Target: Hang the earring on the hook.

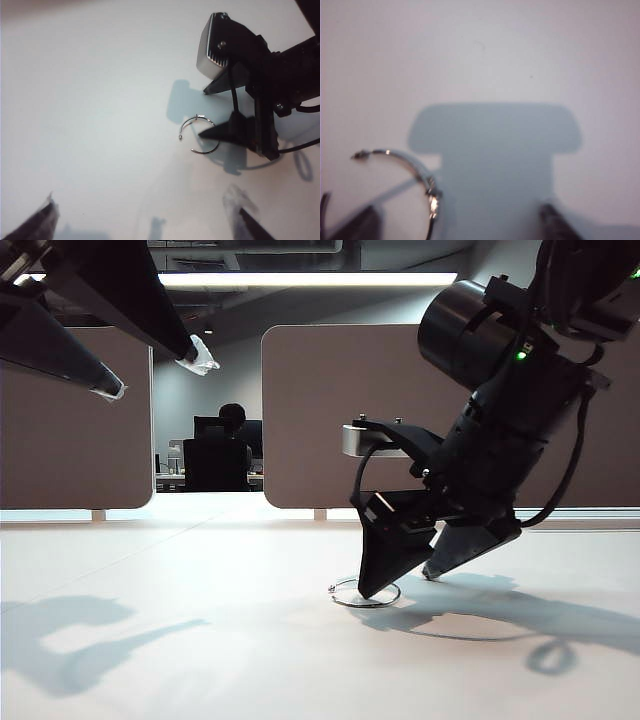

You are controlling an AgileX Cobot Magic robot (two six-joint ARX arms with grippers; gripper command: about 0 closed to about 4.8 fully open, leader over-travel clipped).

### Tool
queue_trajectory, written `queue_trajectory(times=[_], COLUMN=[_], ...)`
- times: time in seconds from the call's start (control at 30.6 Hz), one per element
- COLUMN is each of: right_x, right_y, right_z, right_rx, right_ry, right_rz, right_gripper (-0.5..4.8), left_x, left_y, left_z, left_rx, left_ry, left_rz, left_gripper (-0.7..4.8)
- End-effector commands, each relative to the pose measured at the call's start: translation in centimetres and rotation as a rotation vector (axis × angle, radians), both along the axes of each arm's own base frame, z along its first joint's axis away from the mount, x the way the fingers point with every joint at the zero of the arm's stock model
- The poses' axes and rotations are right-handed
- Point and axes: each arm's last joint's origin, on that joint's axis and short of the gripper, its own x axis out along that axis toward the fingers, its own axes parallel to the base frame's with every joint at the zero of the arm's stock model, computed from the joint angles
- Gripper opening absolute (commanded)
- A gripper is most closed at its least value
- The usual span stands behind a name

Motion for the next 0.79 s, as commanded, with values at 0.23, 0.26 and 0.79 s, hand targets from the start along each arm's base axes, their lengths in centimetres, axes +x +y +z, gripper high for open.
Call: queue_trajectory(times=[0.23, 0.26, 0.79], right_x=[-0.8, -0.8, -0.7], right_y=[-0.4, -0.4, -1.1], right_z=[-1.6, -1.6, 10.5], right_rx=[-0.063, -0.062, 0.064], right_ry=[0.121, 0.121, -0.303], right_rz=[-0.009, -0.009, -0.084], right_gripper=[0.02, -0.06, -0.06], left_x=[0.0, 0.0, 0.5], left_y=[0.1, 0.1, -0.3], left_z=[0.0, 0.0, 2.9], left_rx=[0.018, 0.019, -0.107], left_ry=[0.005, 0.003, -0.135], left_rz=[0.010, 0.015, 0.010], left_gripper=[4.79, 4.79, 4.79])
